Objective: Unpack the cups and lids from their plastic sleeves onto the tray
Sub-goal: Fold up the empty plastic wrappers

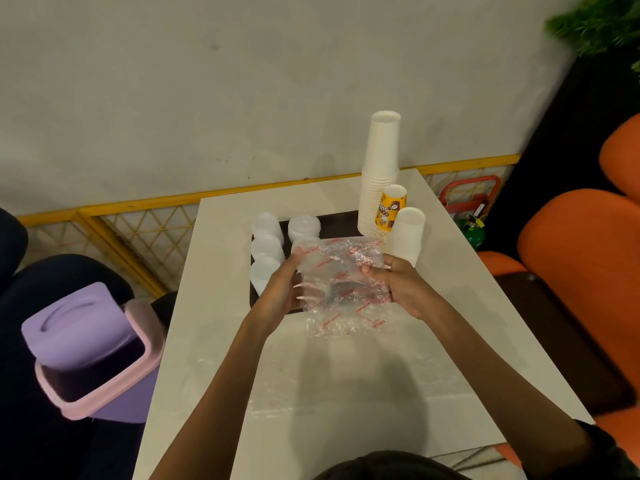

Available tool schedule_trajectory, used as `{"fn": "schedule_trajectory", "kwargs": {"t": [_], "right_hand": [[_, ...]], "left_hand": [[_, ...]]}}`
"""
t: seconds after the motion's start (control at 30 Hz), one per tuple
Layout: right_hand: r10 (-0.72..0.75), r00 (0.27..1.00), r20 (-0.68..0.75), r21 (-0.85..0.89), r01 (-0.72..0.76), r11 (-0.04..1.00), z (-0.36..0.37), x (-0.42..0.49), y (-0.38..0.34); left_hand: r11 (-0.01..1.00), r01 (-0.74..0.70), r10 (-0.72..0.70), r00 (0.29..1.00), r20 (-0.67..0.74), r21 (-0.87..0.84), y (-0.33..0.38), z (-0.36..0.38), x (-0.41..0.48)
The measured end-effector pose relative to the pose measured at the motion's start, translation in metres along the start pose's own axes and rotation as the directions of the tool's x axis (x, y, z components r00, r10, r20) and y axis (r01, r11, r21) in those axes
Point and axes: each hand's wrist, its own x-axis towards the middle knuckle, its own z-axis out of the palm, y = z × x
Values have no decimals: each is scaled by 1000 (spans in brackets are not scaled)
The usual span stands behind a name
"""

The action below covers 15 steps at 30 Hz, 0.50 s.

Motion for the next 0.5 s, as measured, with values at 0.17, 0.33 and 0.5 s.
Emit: {"fn": "schedule_trajectory", "kwargs": {"t": [0.17,0.33,0.5], "right_hand": [[-80,996,-31,-86,77,993,6,1,4],[71,991,112,-90,-61,994,1,0,10],[78,992,99,-66,-72,995,-1,0,16]], "left_hand": [[990,-31,39,998,-57,141,-15,-4,0],[996,-60,69,986,-150,67,-21,-9,0],[993,-71,76,996,-49,91,-25,-9,-3]]}}
